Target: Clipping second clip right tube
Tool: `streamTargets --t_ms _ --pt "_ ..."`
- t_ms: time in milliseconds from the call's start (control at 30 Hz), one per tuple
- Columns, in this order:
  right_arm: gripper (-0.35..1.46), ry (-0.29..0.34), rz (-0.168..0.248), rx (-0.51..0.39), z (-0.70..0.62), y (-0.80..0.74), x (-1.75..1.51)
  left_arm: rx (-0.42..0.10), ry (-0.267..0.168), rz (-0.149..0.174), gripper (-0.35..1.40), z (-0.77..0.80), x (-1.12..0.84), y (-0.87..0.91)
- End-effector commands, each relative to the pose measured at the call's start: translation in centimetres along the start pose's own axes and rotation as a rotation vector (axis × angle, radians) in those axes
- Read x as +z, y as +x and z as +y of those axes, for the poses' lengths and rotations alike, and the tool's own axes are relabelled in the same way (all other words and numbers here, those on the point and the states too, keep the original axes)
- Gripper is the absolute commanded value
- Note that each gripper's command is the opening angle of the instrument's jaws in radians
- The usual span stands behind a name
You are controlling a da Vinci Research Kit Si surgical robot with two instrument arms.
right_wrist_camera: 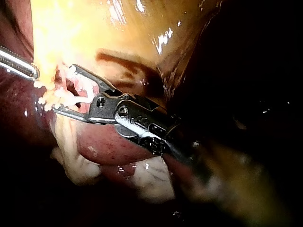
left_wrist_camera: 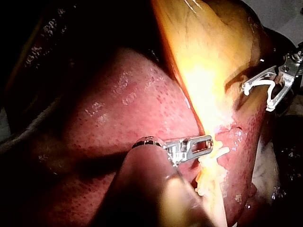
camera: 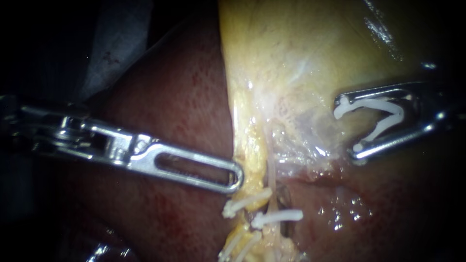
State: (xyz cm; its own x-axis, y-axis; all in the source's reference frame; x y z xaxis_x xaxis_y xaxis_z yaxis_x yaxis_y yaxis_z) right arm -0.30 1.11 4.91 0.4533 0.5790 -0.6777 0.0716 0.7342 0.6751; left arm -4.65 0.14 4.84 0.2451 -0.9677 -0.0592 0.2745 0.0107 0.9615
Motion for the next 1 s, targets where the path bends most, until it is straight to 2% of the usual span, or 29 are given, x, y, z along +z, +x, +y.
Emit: streamTargets --t_ms 33,167,333,533,800,1000 --pt "0.6 0.0 0.0 0.0 0.0 0.0 0.0 0.0 0.001 0.001 -0.35 -0.01 -0.02 0.0" --pt "0.59 0.0 0.0 -0.001 -0.02 -0.02 0.01 -0.003 0.01 0.012 -0.35 -0.08 -0.15 -0.01" --pt "0.58 -0.007 0.0 -0.006 -0.05 -0.07 0.08 -0.008 0.009 -0.002 -0.35 -0.19 -0.39 -0.05" --pt "0.58 0.013 -0.008 0.016 -0.11 -0.25 0.35 -0.018 0.007 -0.019 -0.35 -0.31 -0.66 -0.1" --pt "0.58 0.053 -0.028 0.051 -0.17 -0.55 0.82 -0.025 0.01 -0.022 -0.35 -0.45 -0.75 -0.13" --pt "0.57 0.059 -0.035 0.063 -0.19 -0.73 1.04 -0.029 0.01 -0.025 -0.35 -0.52 -0.8 -0.14"
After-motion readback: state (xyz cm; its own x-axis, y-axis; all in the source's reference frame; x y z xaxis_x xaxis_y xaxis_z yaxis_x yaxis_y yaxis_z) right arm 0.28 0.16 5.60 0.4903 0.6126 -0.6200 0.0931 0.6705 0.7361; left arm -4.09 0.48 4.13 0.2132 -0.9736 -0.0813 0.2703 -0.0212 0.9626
